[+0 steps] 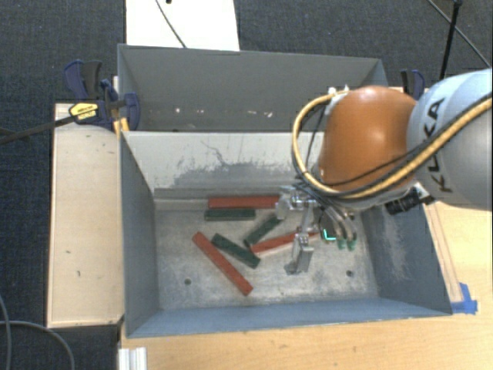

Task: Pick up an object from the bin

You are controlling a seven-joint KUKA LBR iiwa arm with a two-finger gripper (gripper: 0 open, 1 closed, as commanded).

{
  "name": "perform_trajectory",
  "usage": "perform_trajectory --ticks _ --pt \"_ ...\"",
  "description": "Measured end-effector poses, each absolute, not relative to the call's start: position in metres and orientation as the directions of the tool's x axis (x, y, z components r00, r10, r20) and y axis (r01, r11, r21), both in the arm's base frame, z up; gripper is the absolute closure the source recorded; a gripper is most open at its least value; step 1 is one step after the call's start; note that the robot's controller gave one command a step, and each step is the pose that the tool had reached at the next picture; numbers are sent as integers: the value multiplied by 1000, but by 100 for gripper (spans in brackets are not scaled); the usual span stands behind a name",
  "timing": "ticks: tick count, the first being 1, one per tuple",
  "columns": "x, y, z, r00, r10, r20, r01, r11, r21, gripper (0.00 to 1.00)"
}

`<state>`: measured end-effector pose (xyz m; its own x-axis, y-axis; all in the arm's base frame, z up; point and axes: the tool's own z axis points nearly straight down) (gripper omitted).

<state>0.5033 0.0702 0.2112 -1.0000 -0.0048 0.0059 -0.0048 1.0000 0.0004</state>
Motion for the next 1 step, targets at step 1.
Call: perform_trajectory --ticks 1 --pt "556 31 67 -980 -198 1 -198 980 0 0"
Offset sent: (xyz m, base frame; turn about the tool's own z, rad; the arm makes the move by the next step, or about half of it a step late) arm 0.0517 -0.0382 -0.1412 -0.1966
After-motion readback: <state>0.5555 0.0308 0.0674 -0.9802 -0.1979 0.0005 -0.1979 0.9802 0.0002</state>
